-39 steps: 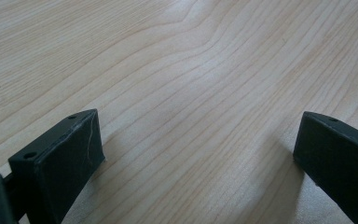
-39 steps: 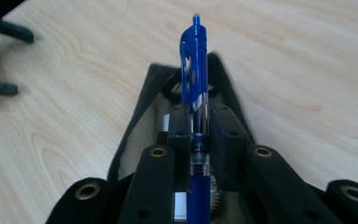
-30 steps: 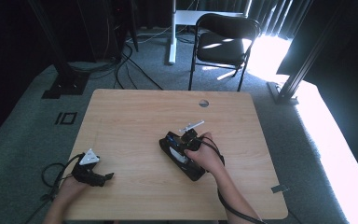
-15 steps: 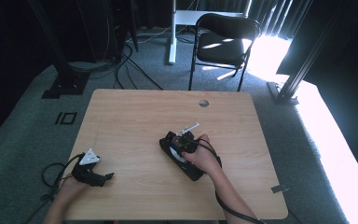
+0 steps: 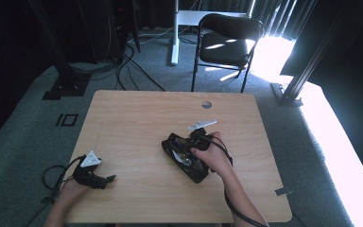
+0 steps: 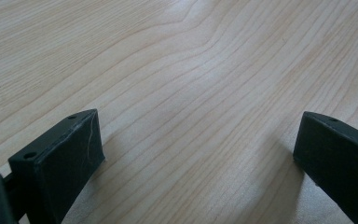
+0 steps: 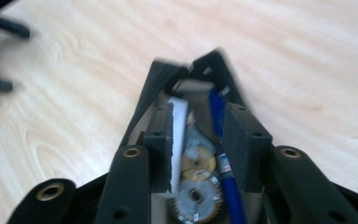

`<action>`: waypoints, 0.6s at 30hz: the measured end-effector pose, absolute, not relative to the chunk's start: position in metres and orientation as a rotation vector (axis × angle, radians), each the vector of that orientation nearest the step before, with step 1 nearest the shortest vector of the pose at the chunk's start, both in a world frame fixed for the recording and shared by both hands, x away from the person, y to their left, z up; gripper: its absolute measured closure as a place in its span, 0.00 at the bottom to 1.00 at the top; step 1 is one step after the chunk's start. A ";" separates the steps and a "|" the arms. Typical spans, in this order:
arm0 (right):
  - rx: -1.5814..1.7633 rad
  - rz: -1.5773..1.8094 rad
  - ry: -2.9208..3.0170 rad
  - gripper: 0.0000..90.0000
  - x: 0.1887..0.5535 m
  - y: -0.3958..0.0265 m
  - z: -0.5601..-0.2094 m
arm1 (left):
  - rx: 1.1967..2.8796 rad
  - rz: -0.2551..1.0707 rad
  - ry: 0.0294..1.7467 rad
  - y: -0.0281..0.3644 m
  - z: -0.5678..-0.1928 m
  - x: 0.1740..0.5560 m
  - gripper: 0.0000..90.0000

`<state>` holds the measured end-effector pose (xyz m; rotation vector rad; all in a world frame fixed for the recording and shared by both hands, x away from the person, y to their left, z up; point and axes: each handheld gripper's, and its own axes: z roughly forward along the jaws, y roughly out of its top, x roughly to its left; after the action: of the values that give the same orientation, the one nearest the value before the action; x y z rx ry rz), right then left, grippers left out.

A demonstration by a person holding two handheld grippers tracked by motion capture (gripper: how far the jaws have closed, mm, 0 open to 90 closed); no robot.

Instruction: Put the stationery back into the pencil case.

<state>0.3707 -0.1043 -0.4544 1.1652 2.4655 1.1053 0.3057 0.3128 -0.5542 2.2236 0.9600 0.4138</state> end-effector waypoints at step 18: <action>1.304 1.141 2.248 0.56 0.373 -0.168 -0.451 | 2.224 0.414 0.960 0.313 -0.554 0.306 0.02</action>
<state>0.3732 -0.1677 -0.4508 1.3038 2.2481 1.1414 0.3057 0.3128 -0.5542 2.2237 0.9604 0.4142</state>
